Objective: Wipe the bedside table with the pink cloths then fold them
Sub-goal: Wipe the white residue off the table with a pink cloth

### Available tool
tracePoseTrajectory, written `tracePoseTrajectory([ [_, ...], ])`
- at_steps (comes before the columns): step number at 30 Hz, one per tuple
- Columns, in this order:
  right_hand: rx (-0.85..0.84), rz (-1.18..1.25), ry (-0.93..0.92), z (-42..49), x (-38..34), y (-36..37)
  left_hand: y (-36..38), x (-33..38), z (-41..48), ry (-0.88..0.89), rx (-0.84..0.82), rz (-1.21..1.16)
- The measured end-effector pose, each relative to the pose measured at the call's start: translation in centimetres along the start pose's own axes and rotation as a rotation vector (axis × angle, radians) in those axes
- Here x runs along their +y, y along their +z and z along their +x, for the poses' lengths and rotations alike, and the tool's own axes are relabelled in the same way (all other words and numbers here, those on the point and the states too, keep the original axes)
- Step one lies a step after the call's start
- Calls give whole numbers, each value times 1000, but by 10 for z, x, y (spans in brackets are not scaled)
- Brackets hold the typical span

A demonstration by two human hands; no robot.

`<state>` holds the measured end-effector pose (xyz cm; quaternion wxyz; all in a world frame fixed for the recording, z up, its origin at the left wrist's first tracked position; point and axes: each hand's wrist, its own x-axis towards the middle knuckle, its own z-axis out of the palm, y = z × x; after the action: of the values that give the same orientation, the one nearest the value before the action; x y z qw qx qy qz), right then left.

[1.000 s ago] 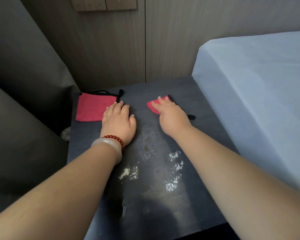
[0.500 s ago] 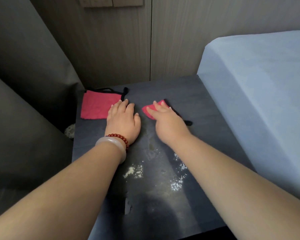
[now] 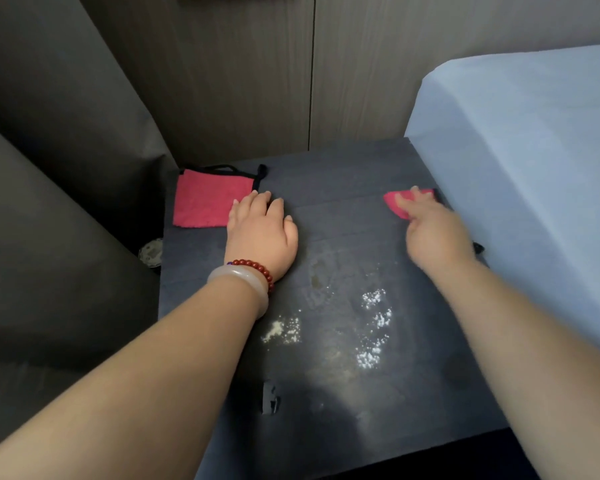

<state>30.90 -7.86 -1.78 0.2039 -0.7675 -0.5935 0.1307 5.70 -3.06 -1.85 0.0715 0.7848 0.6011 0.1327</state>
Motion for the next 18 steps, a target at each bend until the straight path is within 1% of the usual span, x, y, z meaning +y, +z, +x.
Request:
tracePoseTrajectory([
  [1, 14, -16, 75, 1, -2, 0, 0, 0, -2, 3, 6, 18],
  [2, 8, -14, 79, -2, -16, 5, 0, 1, -2, 3, 10, 39],
  [3, -9, 13, 20, -10, -35, 15, 0, 1, -3, 4, 6, 62],
  [5, -59, 69, -178, -34, -66, 35, -1, 1, -6, 0, -23, 76],
  [6, -91, 86, -252, -43, -70, 41, -2, 1, -8, -9, -44, 62],
  [7, -113, 94, -280, -47, -65, 42, -3, 1, -12, -16, -58, 43],
  [8, -120, 106, -256, -46, -55, 34, -4, 0, -17, -15, -56, 25],
  [9, -95, 106, -192, -42, -41, 23, -4, -1, -23, -8, -43, 10],
  [12, 102, 72, 138, -37, -1, -10, -4, -6, -39, 21, -40, -8],
  [13, 145, 80, 205, -41, -1, -12, -3, -7, -41, 25, -48, -14],
  [14, 150, 99, 213, -47, -11, -9, -3, -7, -42, 25, -54, -25],
  [15, 123, 133, 152, -54, -28, -1, -3, -7, -42, 23, -52, -38],
  [18, -64, 177, -179, -85, -71, 34, -4, -5, -42, 22, -37, -46],
])
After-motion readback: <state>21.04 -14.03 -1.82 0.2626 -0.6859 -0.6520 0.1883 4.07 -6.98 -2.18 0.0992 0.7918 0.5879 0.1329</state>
